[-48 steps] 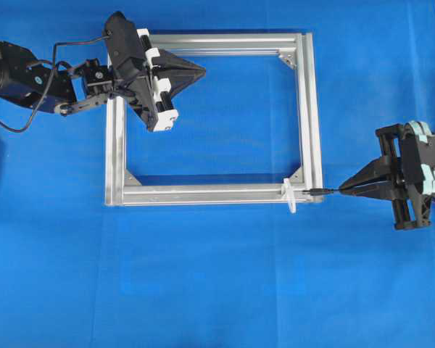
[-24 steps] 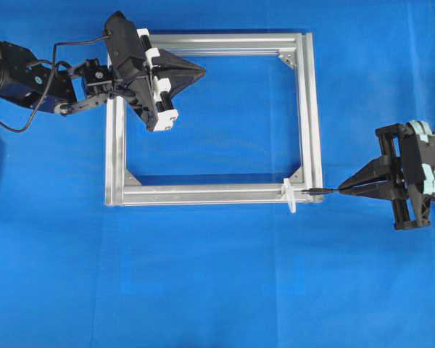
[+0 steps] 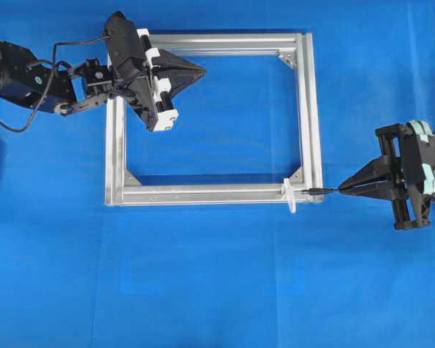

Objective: Insert the wire through the string loop located on the right side.
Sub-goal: 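Push the USB plug leftward through the white zip-tie loop with the right gripper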

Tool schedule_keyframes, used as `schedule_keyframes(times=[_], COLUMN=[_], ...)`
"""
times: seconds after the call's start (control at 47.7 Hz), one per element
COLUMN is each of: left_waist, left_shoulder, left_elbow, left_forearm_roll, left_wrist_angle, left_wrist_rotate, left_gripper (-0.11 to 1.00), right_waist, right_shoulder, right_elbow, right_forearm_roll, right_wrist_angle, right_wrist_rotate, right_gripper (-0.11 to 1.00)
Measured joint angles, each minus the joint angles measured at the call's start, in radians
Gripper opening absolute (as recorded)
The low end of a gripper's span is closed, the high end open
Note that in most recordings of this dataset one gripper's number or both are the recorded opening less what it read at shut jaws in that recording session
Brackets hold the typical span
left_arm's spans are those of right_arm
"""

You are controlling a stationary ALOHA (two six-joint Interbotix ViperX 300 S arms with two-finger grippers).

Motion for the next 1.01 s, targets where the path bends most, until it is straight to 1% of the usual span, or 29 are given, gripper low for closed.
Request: schedule_keyframes(times=[0.567,0.713,1.007], left_waist=[0.002,0.0,0.002], left_shoulder=[0.0,0.0,0.0], left_elbow=[0.0,0.0,0.0], left_forearm_roll=[0.002,0.002,0.002], left_wrist_angle=[-0.002,0.0,0.0], left_wrist_rotate=[0.0,0.0,0.0], left_gripper=[0.0,0.0,0.0], right_waist=[0.0,0.0,0.0], right_shoulder=[0.014,0.067,0.252], right_elbow=[-0.002,-0.02,-0.104], right_forearm_roll=[-0.002,-0.002,-0.002], right_wrist_angle=[-0.008,-0.034,-0.186], right_wrist_rotate=[0.002,0.002,0.005], right_gripper=[-0.04,-0.04,-0.04])
